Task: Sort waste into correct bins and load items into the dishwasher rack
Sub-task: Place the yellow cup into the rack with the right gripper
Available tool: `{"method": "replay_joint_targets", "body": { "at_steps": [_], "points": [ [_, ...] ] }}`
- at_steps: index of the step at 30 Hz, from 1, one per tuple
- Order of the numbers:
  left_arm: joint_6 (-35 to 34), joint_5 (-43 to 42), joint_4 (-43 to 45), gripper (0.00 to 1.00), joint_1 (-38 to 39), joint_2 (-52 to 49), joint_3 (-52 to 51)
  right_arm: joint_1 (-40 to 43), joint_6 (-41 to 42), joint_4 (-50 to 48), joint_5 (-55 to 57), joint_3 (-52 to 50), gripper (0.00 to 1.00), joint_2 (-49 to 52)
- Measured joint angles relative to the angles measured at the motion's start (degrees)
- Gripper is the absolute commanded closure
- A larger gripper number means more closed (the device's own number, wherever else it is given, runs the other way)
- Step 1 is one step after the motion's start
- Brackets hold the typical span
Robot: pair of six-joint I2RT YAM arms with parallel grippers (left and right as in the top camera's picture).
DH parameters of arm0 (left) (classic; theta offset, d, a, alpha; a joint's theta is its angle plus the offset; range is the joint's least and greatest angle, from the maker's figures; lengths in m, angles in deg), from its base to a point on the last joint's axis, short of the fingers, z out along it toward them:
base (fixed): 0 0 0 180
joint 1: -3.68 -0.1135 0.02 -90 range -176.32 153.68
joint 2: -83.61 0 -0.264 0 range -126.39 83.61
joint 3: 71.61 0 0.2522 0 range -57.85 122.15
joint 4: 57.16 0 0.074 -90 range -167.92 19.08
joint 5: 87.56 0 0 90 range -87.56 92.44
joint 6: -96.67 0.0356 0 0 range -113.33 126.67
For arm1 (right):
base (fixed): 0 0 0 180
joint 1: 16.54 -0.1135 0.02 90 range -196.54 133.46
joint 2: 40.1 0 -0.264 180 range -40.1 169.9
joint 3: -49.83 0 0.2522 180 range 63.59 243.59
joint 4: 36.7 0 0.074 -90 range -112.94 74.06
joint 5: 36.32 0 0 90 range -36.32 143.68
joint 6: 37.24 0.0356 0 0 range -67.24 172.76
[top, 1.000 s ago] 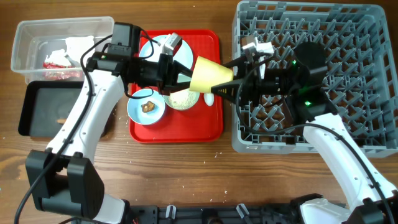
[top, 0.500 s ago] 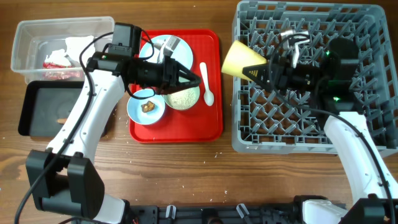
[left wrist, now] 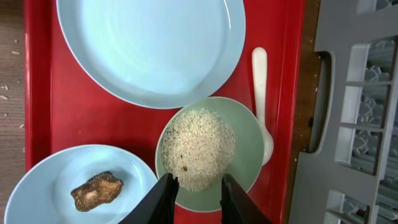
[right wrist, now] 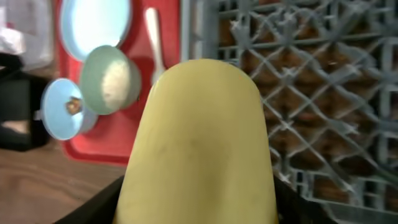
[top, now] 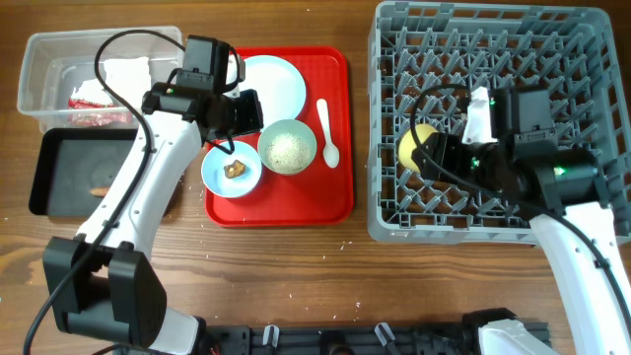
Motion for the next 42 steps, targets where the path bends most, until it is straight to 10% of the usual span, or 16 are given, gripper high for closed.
{"method": "replay_joint_targets", "body": {
  "at_steps": [15,23,37,42],
  "points": [
    [0.0,0.5,0.1,0.74,0.0,0.0,0.0,-0.4,1.4,11.7,7.0,0.5,0.66,19.7],
    [0.0,0.5,0.1,0.72,0.0,0.0,0.0,-0.5,0.8,10.9,7.5,0.5,0.01,21.1],
    [1.6,2.4,-0.8,0.28,5.5,0.0,-0.1,-0.5,-4.0,8.7,7.5,21.3,0.01,20.6],
    [3.3,7.5,-5.7,0.39,10.1,0.0,-6.9,-0.5,-4.0,7.8,7.5,21.3,0.01,20.6]
  ]
}}
